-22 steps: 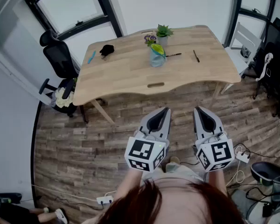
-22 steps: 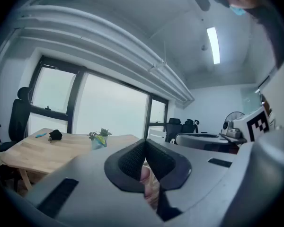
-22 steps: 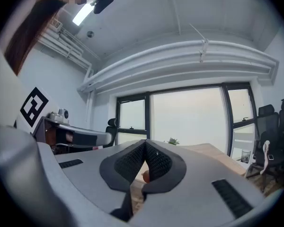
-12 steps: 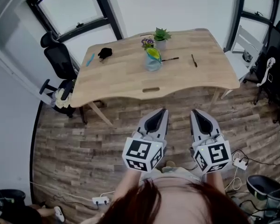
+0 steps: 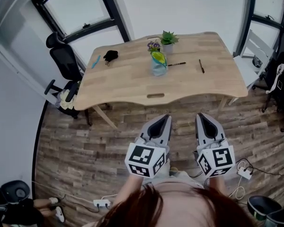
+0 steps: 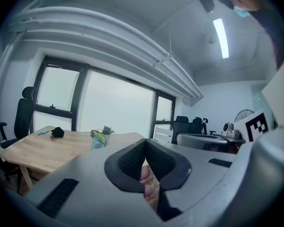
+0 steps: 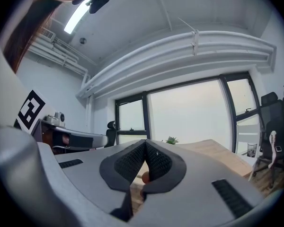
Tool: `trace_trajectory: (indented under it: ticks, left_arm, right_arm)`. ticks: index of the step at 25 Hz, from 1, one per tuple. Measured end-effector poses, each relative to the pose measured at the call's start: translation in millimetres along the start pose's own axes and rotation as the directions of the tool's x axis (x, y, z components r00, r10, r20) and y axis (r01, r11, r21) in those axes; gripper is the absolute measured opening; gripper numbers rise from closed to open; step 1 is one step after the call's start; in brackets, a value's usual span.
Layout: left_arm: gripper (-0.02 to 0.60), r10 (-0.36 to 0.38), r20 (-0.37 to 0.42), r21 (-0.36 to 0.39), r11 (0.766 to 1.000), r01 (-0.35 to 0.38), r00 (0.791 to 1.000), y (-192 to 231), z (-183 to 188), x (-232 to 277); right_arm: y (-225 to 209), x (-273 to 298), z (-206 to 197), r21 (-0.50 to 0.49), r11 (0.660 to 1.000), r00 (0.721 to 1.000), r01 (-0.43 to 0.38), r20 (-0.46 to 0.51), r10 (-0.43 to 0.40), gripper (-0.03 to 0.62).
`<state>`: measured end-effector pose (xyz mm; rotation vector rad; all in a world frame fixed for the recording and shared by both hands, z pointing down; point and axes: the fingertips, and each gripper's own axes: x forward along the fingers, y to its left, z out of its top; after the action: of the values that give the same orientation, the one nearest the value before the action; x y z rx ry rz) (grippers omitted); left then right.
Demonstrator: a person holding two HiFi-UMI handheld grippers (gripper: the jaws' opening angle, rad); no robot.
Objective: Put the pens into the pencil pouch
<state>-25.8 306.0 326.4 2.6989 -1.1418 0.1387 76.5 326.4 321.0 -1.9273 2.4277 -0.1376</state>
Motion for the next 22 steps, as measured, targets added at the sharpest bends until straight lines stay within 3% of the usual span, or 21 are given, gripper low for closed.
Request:
trace_trajectory:
  ticks: [22]
  left_arm:
    - [0.003,-0.062,-0.016,-0.026,0.998,0.062,0.998,78,22,100]
  right_arm:
    - [-34,121,-1,-0.02,0.999,0.999,0.041,-0.033,-0.042,0.0]
